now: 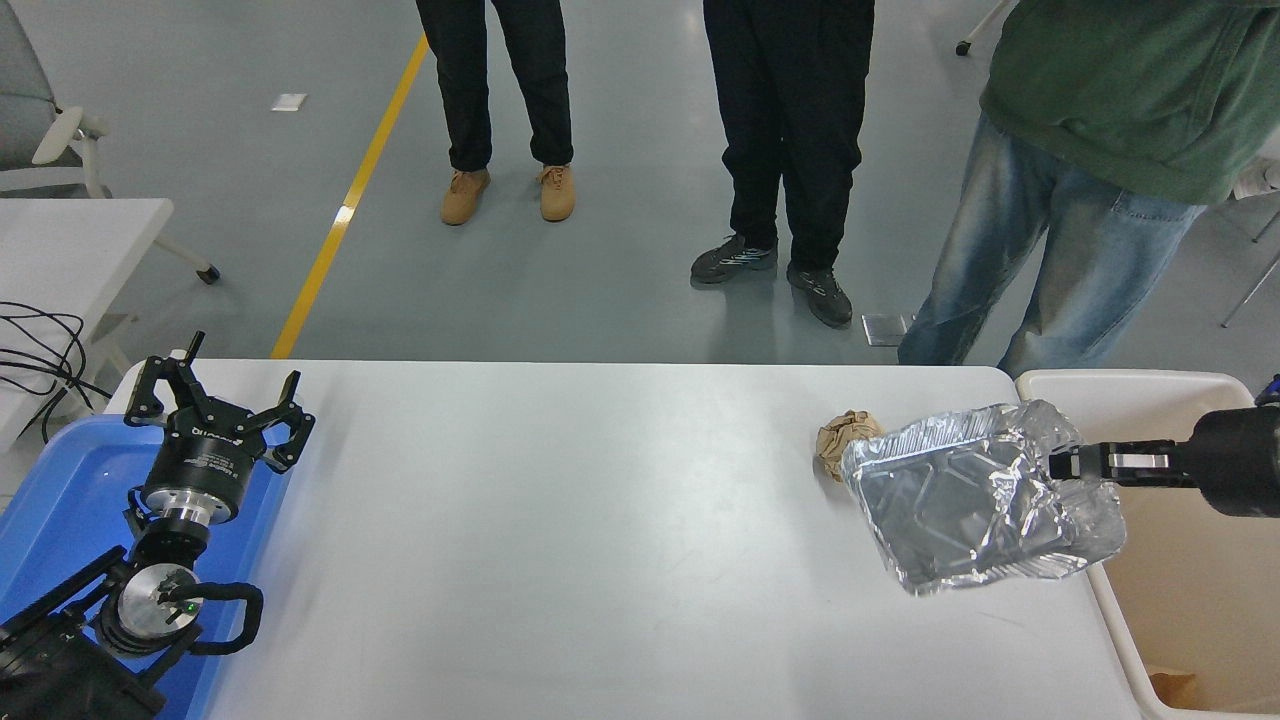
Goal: Clean the table surface
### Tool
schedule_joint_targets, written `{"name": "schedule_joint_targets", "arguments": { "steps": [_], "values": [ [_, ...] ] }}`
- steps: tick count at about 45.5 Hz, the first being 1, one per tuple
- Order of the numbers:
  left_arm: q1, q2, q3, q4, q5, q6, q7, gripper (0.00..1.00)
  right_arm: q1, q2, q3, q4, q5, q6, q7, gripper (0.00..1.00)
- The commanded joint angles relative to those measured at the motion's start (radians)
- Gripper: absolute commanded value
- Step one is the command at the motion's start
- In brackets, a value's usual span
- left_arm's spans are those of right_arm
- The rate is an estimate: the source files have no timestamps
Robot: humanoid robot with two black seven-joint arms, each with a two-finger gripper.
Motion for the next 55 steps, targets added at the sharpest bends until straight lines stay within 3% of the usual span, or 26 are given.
{"name": "schedule_joint_targets", "arguments": {
  "steps": [1,19,27,44,55],
  "values": [
    [0.0,0.0,0.0,-0.001,0.0,0.0,0.0,0.99,-0.014,-0.004,-0.003,-0.166,0.125,0.0,0.008,0.0],
    [0.0,0.0,0.0,0.0,0.0,0.0,0.0,0.99,-0.127,0.014,-0.004,-0.302,0.426,-0.07,0.007,0.0],
    [0.0,0.0,0.0,0.0,0.0,0.0,0.0,0.99,-0.235,0.081,-0.004,-0.405,0.574,-0.149,0.006,0.0],
    [0.0,0.0,0.0,0.0,0.0,0.0,0.0,0.99,-0.348,0.103,-0.021,-0.428,0.778,-0.354,-0.006,0.0],
    [0.0,0.0,0.0,-0.001,0.0,0.0,0.0,0.99,-0.475,0.186,-0.003,-0.479,0.894,-0.455,-0.003,0.0]
  ]
}}
